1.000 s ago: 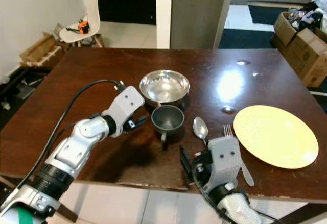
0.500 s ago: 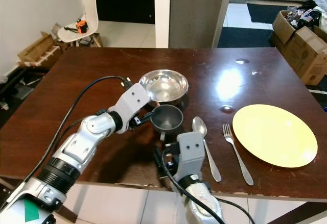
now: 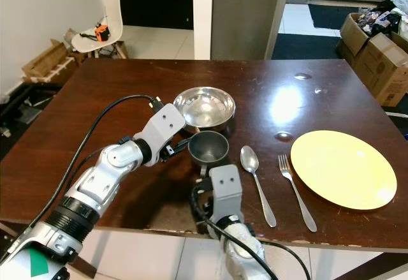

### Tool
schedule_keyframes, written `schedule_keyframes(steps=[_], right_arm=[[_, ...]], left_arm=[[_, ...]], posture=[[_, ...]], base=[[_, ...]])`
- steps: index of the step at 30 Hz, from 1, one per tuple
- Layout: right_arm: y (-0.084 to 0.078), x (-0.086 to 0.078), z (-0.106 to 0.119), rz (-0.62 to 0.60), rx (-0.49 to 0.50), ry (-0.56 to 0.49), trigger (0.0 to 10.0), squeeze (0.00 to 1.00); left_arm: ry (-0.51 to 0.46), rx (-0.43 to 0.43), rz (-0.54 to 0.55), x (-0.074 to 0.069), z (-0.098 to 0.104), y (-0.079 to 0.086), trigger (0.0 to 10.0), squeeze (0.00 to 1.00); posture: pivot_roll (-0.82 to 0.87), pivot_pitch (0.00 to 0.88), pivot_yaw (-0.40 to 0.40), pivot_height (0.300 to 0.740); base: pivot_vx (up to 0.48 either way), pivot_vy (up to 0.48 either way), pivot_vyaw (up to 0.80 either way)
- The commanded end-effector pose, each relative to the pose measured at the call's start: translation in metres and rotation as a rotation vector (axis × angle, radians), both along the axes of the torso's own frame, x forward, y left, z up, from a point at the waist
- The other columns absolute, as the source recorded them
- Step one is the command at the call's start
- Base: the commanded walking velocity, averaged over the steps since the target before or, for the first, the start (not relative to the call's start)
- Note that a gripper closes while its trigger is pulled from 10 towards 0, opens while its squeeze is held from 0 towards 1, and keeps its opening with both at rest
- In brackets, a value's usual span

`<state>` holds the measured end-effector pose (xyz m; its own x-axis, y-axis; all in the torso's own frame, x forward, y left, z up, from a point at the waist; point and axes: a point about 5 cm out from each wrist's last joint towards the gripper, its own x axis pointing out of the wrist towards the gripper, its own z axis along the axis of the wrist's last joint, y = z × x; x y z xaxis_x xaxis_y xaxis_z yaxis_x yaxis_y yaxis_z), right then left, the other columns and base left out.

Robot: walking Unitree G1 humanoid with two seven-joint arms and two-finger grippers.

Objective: Setting the table

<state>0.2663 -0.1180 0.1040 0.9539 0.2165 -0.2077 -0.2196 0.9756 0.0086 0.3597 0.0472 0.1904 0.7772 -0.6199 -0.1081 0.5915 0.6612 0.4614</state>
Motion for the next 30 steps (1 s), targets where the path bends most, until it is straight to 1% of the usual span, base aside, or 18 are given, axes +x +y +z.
schedule_keyframes(steps=[1,8,9,13,14,15,16,17,18,19,20,21,30], right_arm=[[-0.004,0.004,-0.002,-0.028,-0.002,-0.006,10.0,0.00],[-0.007,0.012,0.000,-0.034,0.002,-0.033,10.0,0.00],[-0.008,0.016,0.002,-0.021,0.003,-0.054,10.0,0.00],[-0.006,0.018,0.004,0.009,0.011,-0.077,10.0,0.00],[-0.006,0.019,0.004,0.007,0.011,-0.078,9.2,0.00],[-0.006,0.020,0.004,0.005,0.012,-0.081,9.2,0.00],[-0.006,0.020,0.003,0.004,0.014,-0.083,7.9,0.00],[-0.006,0.021,0.003,0.006,0.018,-0.089,4.2,0.00],[-0.006,0.022,0.004,0.008,0.015,-0.096,3.0,0.00],[-0.006,0.022,0.004,0.008,0.015,-0.096,3.0,0.00],[-0.006,0.022,0.004,0.009,0.016,-0.100,0.4,0.00],[-0.006,0.023,0.004,0.009,0.015,-0.105,0.0,0.00],[-0.012,0.024,0.002,-0.018,-0.003,-0.111,0.0,0.00]], left_arm=[[0.007,0.019,0.015,0.002,-0.003,0.005,10.0,0.00],[0.007,0.021,0.016,0.002,-0.004,0.005,10.0,0.00],[0.007,0.022,0.016,0.002,-0.005,0.005,10.0,0.00],[0.007,0.022,0.016,0.001,-0.005,0.005,10.0,0.00],[0.007,0.021,0.016,0.001,-0.006,0.005,10.0,0.00],[0.007,0.021,0.016,0.001,-0.006,0.005,10.0,0.00],[0.008,0.021,0.016,0.001,-0.006,0.005,10.0,0.00],[0.008,0.021,0.015,0.001,-0.006,0.005,10.0,0.00],[0.008,0.021,0.014,0.000,-0.007,0.004,10.0,0.00],[0.008,0.021,0.014,0.000,-0.007,0.004,10.0,0.00],[0.009,0.021,0.013,0.000,-0.007,0.004,10.0,0.00],[0.009,0.022,0.011,0.000,-0.007,0.004,10.0,0.00],[0.014,0.022,0.004,-0.001,-0.008,0.003,10.0,0.00]], posture=[[-0.05,0.027,0.153,0.740],[-0.04,0.022,0.152,0.740],[-0.04,0.021,0.152,0.740],[-0.04,0.016,0.149,0.740],[-0.04,0.015,0.149,0.740],[-0.04,0.015,0.149,0.740],[-0.04,0.013,0.148,0.740],[-0.04,0.013,0.148,0.740],[-0.04,0.012,0.148,0.740],[-0.04,0.012,0.148,0.740],[-0.04,0.012,0.148,0.740],[-0.04,0.011,0.148,0.740],[-0.04,0.010,0.148,0.740]], base=[[0.000,0.000,0.00],[0.000,0.000,0.00],[0.000,0.000,0.00],[0.000,0.000,0.00],[0.000,0.000,0.00],[0.000,0.000,0.00],[0.000,0.000,0.00],[0.000,0.000,0.00],[0.000,0.000,0.00],[0.000,0.000,0.00],[0.000,0.000,0.00],[0.000,0.000,0.00],[0.000,0.000,0.00]])
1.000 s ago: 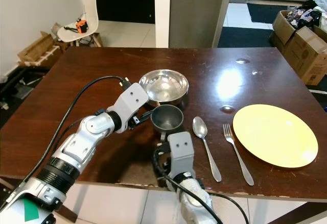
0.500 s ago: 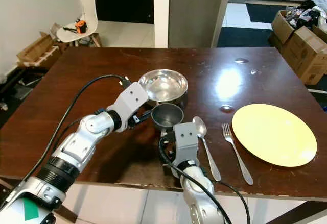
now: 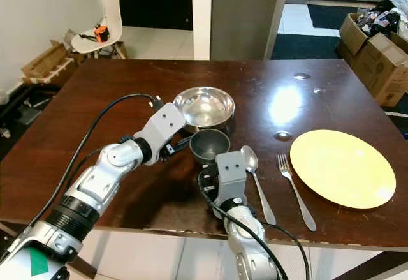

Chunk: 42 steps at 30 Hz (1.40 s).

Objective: Setting the table

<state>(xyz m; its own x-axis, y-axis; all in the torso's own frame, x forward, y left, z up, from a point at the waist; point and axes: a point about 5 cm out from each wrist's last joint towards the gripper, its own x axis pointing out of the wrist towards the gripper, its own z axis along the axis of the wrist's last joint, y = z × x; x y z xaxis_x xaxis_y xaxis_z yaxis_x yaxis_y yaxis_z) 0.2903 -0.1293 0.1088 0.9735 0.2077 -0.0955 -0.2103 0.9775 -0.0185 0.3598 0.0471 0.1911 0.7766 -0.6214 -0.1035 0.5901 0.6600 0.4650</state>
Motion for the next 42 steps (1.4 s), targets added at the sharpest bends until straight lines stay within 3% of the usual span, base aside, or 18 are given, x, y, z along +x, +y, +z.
schedule_keyframes(steps=[1,13,16,18,22,23,25,26,29,33,34,37,38,42], right_arm=[[-0.001,0.000,-0.003,-0.013,-0.001,0.005,0.0,0.00],[-0.009,-0.002,-0.001,-0.047,-0.005,-0.017,0.0,0.00],[-0.011,-0.009,0.005,-0.013,-0.017,-0.040,0.0,0.00],[-0.013,-0.016,0.011,0.021,-0.059,-0.072,0.0,0.00],[-0.013,-0.032,0.032,0.052,-0.096,-0.161,0.0,0.00],[-0.013,-0.036,0.037,0.042,-0.106,-0.180,10.0,0.00],[-0.013,-0.036,0.037,0.042,-0.106,-0.180,10.0,0.00],[-0.012,-0.044,0.044,0.011,-0.131,-0.203,10.0,0.00],[-0.011,-0.056,0.046,-0.058,-0.167,-0.212,10.0,0.00],[-0.012,-0.062,0.043,-0.152,-0.088,-0.178,10.0,0.00],[-0.012,-0.062,0.043,-0.152,-0.088,-0.178,10.0,0.00],[-0.021,-0.056,0.041,-0.194,-0.054,-0.142,10.0,0.00],[-0.021,-0.056,0.041,-0.194,-0.054,-0.142,10.0,0.00],[-0.029,-0.042,0.047,-0.193,-0.094,-0.148,10.0,0.00]], left_arm=[[0.021,0.022,0.005,-0.001,-0.009,0.002,10.0,0.00],[0.027,0.020,0.004,-0.002,-0.011,0.002,10.0,0.00],[0.028,0.018,0.007,-0.002,-0.012,0.002,10.0,0.00],[0.033,0.003,0.018,-0.002,-0.011,0.004,10.0,0.00],[0.078,-0.113,0.043,-0.002,-0.005,0.014,10.0,0.00],[0.097,-0.157,0.046,-0.004,-0.003,0.016,10.0,0.00],[0.097,-0.157,0.046,-0.004,-0.003,0.016,10.0,0.00],[0.130,-0.240,0.052,-0.008,0.002,0.024,10.0,0.00],[0.171,-0.337,0.080,-0.015,0.007,0.037,10.0,0.00],[0.195,-0.352,0.185,-0.019,0.003,0.056,10.0,0.00],[0.195,-0.352,0.185,-0.019,0.003,0.056,10.0,0.00],[0.210,-0.358,0.312,-0.026,-0.006,0.083,10.0,0.00],[0.210,-0.358,0.312,-0.026,-0.006,0.083,10.0,0.00],[0.185,-0.401,0.457,-0.035,-0.014,0.110,10.0,0.00]], posture=[[-0.04,0.010,0.148,0.740],[-0.05,0.016,0.145,0.740],[-0.05,0.017,0.143,0.740],[-0.06,0.019,0.139,0.740],[-0.08,0.025,0.136,0.740],[-0.08,0.028,0.134,0.740],[-0.08,0.028,0.134,0.740],[-0.09,0.037,0.133,0.740],[-0.09,0.042,0.136,0.740],[-0.10,0.044,0.144,0.740],[-0.10,0.044,0.144,0.740],[-0.10,0.040,0.150,0.740],[-0.10,0.040,0.150,0.740],[-0.10,0.023,0.148,0.740]], base=[[0.000,0.000,0.00],[0.000,0.000,0.00],[0.000,0.000,0.00],[0.000,0.000,0.00],[0.000,0.000,0.00],[0.000,0.000,0.00],[0.000,0.000,0.00],[0.000,0.000,0.00],[0.000,0.000,0.00],[0.000,0.000,0.00],[0.000,0.000,0.00],[0.000,0.000,0.00],[0.000,0.000,0.00],[0.000,0.000,0.00]])
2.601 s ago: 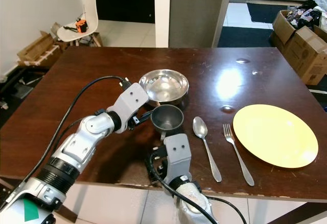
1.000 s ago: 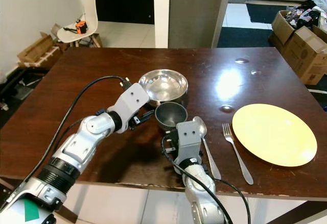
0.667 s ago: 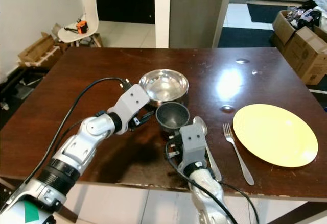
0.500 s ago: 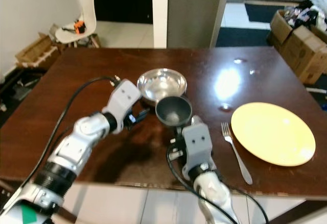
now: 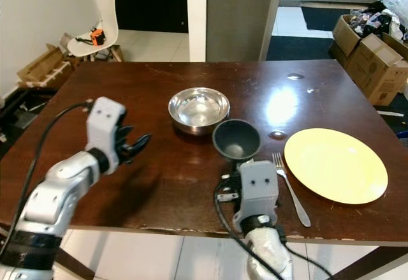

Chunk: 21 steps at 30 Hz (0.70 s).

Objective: Setting the table

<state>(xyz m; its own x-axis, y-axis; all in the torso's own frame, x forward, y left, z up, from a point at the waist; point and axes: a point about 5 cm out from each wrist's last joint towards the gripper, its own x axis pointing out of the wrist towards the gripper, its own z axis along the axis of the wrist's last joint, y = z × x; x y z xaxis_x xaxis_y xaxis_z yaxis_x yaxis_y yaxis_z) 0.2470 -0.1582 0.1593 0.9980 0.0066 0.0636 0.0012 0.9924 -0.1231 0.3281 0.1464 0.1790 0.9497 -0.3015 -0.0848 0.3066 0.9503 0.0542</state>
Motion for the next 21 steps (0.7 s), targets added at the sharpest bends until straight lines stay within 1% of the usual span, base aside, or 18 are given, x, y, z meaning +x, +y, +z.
schedule_keyframes(steps=[1,3,5,6,8,10,12,13,16,18,19,21], right_arm=[[0.000,0.004,-0.001,0.013,-0.015,0.018,10.0,0.00],[-0.002,0.008,0.002,0.031,-0.033,0.011,10.0,0.00],[-0.003,0.010,0.003,0.066,-0.058,0.022,10.0,0.00],[-0.002,0.011,0.001,0.106,-0.065,0.041,10.0,0.00],[-0.001,0.011,0.000,0.120,-0.066,0.048,10.0,0.00],[0.001,0.011,-0.002,0.166,-0.086,0.063,10.0,0.00],[0.002,0.010,-0.003,0.188,-0.087,0.075,10.0,0.00],[0.002,0.011,-0.006,0.206,-0.095,0.090,10.0,0.00],[0.001,0.014,-0.010,0.232,-0.082,0.116,10.0,0.00],[0.001,0.016,-0.010,0.242,-0.084,0.115,10.0,0.00],[0.001,0.018,-0.010,0.250,-0.085,0.115,10.0,0.00],[0.002,0.029,-0.008,0.268,-0.072,0.103,10.0,0.00]], left_arm=[[0.005,-0.005,0.090,-0.005,-0.004,0.016,10.0,0.00],[0.014,-0.030,0.155,-0.012,-0.014,0.024,10.0,0.00],[0.016,-0.047,0.180,-0.018,-0.021,0.025,10.0,0.00],[0.018,-0.062,0.199,-0.021,-0.025,0.024,10.0,0.00],[0.018,-0.066,0.205,-0.022,-0.027,0.024,10.0,0.00],[0.015,-0.075,0.227,-0.023,-0.032,0.023,10.0,0.00],[0.014,-0.075,0.239,-0.023,-0.035,0.023,10.0,0.00],[0.008,-0.080,0.261,-0.024,-0.037,0.024,10.0,0.00],[-0.003,-0.057,0.277,-0.025,-0.041,0.025,10.0,0.00],[-0.003,-0.058,0.289,-0.026,-0.043,0.027,10.0,0.00],[-0.005,-0.059,0.300,-0.027,-0.044,0.028,10.0,0.00],[-0.013,-0.056,0.329,-0.030,-0.047,0.033,10.0,0.00]], posture=[[-0.10,0.023,0.148,0.740],[-0.10,0.021,0.137,0.740],[-0.11,0.021,0.125,0.740],[-0.11,0.020,0.115,0.740],[-0.11,0.020,0.115,0.740],[-0.12,0.016,0.074,0.740],[-0.12,0.016,0.069,0.740],[-0.12,0.018,0.050,0.740],[-0.11,0.016,0.033,0.740],[-0.11,0.017,0.023,0.740],[-0.10,0.016,0.016,0.740],[-0.09,0.013,0.010,0.740]], base=[[0.000,0.000,0.00],[0.000,0.000,0.00],[0.000,0.000,0.00],[0.000,0.000,0.00],[0.000,0.000,0.00],[0.000,0.000,0.00],[0.000,0.000,0.00],[0.000,0.000,0.00],[0.000,0.000,0.00],[0.000,0.000,0.00],[0.000,0.000,0.00],[0.000,0.000,0.00]])
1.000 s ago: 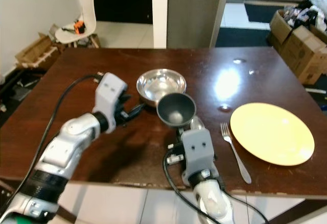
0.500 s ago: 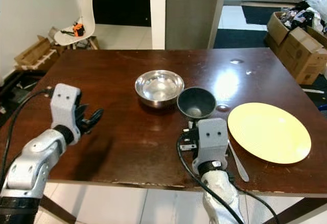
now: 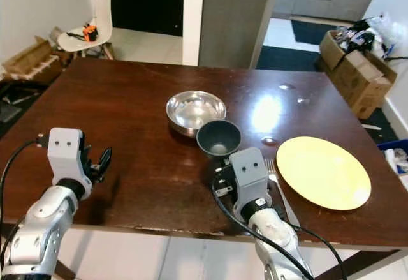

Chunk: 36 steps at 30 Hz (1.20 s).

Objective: Setting the table

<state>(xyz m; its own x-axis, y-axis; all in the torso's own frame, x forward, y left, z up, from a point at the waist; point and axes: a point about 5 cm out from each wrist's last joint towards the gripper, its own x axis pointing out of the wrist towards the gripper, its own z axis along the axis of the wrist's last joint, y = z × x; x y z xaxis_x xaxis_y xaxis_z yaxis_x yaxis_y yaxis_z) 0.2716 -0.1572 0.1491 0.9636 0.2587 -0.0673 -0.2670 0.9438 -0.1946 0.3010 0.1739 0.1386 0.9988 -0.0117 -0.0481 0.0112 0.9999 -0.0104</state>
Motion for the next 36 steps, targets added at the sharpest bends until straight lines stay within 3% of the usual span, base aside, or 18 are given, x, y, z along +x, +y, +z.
schedule_keyframes(steps=[1,5,12,23,36], right_arm=[[0.001,0.004,0.002,0.012,0.021,-0.015,10.0,0.00],[0.006,0.010,0.006,0.000,0.124,-0.032,10.0,0.00],[0.008,0.008,0.006,-0.028,0.203,-0.057,10.0,0.00],[0.005,0.013,0.005,-0.064,0.175,-0.079,10.0,0.00],[0.000,0.017,0.004,-0.081,0.167,-0.083,10.0,0.00]], left_arm=[[0.016,0.011,0.029,-0.002,-0.006,0.005,10.0,0.00],[-0.012,0.016,0.011,-0.002,-0.001,0.003,10.0,0.00],[-0.038,0.016,-0.035,0.004,0.004,-0.006,10.0,0.00],[-0.042,0.012,-0.043,0.013,0.006,-0.010,10.0,0.00],[-0.041,-0.002,-0.049,0.013,0.005,-0.013,10.0,0.00]], posture=[[-0.09,0.013,0.010,0.740],[-0.07,0.003,0.024,0.740],[-0.08,0.000,0.061,0.740],[-0.09,0.000,0.073,0.740],[-0.09,0.000,0.071,0.740]], base=[[0.000,0.000,0.00],[0.000,0.000,0.00],[0.000,0.000,0.00],[0.000,0.000,0.00],[0.000,0.000,0.00]])
